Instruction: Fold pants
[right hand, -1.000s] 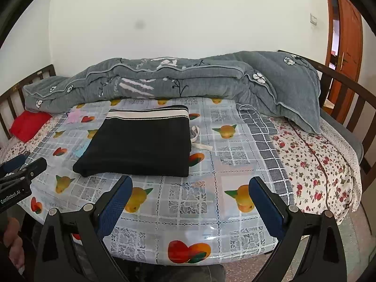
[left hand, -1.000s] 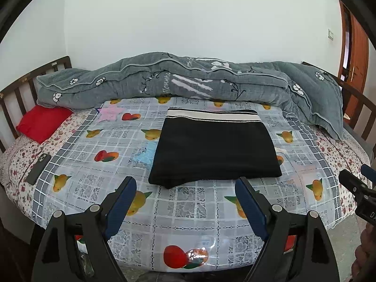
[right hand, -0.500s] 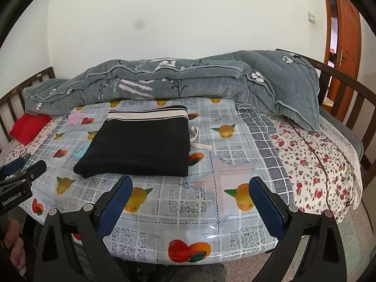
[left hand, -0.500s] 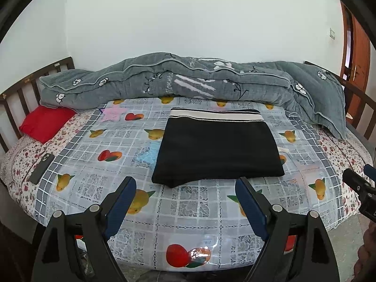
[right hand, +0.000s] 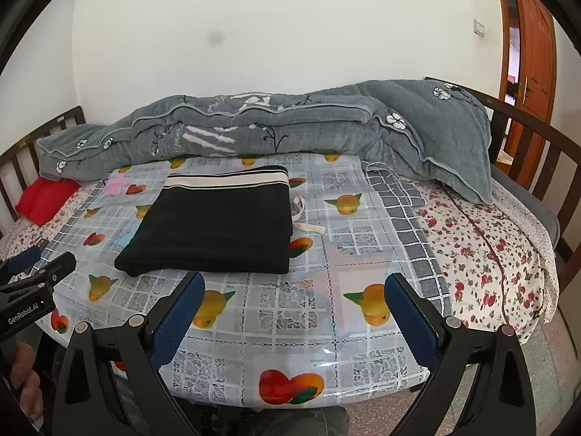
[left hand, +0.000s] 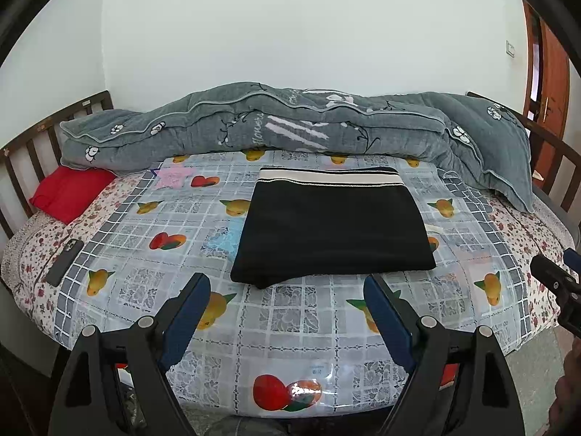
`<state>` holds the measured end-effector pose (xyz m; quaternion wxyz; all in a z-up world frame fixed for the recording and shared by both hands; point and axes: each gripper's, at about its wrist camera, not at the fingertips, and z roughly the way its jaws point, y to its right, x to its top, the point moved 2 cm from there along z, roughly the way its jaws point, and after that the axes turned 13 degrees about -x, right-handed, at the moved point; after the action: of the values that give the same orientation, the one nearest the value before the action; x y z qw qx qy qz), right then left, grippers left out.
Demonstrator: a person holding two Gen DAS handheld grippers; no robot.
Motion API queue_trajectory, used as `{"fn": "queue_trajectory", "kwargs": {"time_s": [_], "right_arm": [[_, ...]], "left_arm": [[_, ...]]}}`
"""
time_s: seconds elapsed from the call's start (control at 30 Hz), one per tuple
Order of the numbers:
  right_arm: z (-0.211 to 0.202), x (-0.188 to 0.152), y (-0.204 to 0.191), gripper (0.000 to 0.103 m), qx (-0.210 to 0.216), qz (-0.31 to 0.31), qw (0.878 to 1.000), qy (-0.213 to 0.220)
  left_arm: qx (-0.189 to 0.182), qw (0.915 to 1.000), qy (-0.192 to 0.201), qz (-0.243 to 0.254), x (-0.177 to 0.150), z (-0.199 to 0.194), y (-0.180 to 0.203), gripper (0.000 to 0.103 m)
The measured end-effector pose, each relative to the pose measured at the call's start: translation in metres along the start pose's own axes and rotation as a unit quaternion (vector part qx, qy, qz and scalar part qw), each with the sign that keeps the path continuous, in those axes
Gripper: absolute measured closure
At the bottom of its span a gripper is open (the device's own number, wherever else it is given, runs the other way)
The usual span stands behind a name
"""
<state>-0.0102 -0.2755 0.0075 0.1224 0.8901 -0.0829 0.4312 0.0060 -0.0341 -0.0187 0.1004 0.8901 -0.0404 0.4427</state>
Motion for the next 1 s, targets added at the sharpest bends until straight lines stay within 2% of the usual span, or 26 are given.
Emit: {"fn": "queue_trajectory", "kwargs": {"time_s": [1.0], "right_arm": [[-0.0067,-0.0002,-0.0003,0.005,0.001,0.005,1.0,0.004]], "left_arm": [[0.005,1.0,0.005,-0.001,0.0026,-0.006,-0.0015,0.017]]}}
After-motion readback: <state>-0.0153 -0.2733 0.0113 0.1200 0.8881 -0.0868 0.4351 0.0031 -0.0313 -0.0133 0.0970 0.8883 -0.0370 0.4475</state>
